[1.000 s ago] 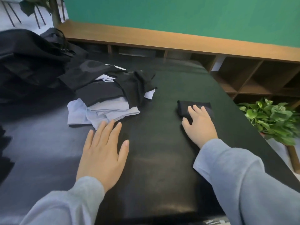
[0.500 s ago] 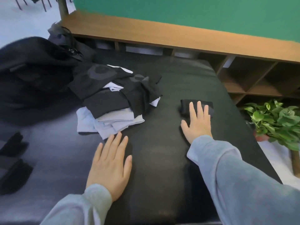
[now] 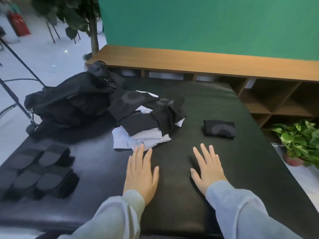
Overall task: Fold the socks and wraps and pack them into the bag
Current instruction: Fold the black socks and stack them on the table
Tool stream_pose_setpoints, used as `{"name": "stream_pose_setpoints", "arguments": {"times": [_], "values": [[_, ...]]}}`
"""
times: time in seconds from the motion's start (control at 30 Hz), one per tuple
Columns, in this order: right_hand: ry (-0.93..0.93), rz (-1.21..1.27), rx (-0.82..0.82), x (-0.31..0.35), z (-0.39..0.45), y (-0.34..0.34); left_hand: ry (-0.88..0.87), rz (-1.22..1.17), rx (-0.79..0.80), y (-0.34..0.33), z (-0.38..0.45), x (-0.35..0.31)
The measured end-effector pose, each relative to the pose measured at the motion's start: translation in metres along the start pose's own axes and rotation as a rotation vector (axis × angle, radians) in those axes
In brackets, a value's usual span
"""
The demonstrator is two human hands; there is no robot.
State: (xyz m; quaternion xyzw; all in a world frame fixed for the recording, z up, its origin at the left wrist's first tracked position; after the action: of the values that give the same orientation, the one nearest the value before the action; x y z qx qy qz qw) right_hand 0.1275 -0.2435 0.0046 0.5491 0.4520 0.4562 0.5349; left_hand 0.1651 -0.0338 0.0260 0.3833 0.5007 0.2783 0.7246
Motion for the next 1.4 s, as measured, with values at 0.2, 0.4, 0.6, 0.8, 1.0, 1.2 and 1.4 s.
{"name": "stream_pose_setpoints", "arguments": {"times": [0.2,0.4,0.6,0.8,1.0,1.2,1.4], "values": [[0.103,-0.022,-0.027,0.041,-0.020,0.003,0.110,-0.173,-0.150,0.035,0.018,0.007],[0.156,-0.101,-0.023,0.072,-0.016,0.001,0.226,-0.152,-0.144,0.060,0.062,0.032],[0.137,-0.170,-0.038,0.071,-0.010,-0.004,0.267,0.030,-0.014,0.063,0.103,0.053],[0.124,-0.125,-0.014,0.070,-0.011,-0.007,0.331,0.189,0.137,0.060,0.126,0.065],[0.141,-0.084,0.018,0.072,-0.010,-0.004,0.207,0.143,0.078,0.078,0.118,0.045],[0.125,0.159,-0.041,0.065,-0.011,0.008,-0.059,0.025,0.026,0.094,0.062,0.004],[0.122,0.726,-0.301,0.077,-0.022,0.056,-0.419,0.037,-0.027,0.103,0.000,-0.023]]}}
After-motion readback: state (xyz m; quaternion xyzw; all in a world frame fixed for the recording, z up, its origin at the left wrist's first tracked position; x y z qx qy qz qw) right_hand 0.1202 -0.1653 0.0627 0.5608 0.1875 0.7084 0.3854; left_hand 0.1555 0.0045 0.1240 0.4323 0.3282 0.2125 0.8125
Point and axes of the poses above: each hand's wrist, its own z-axis towards the middle knuckle, its own y-axis out of the back of the hand, x = y × z, the point moved 8 cm from there along z, towards the middle knuckle, and after that the axes turned 9 degrees about -z, right-handed, at the moved point
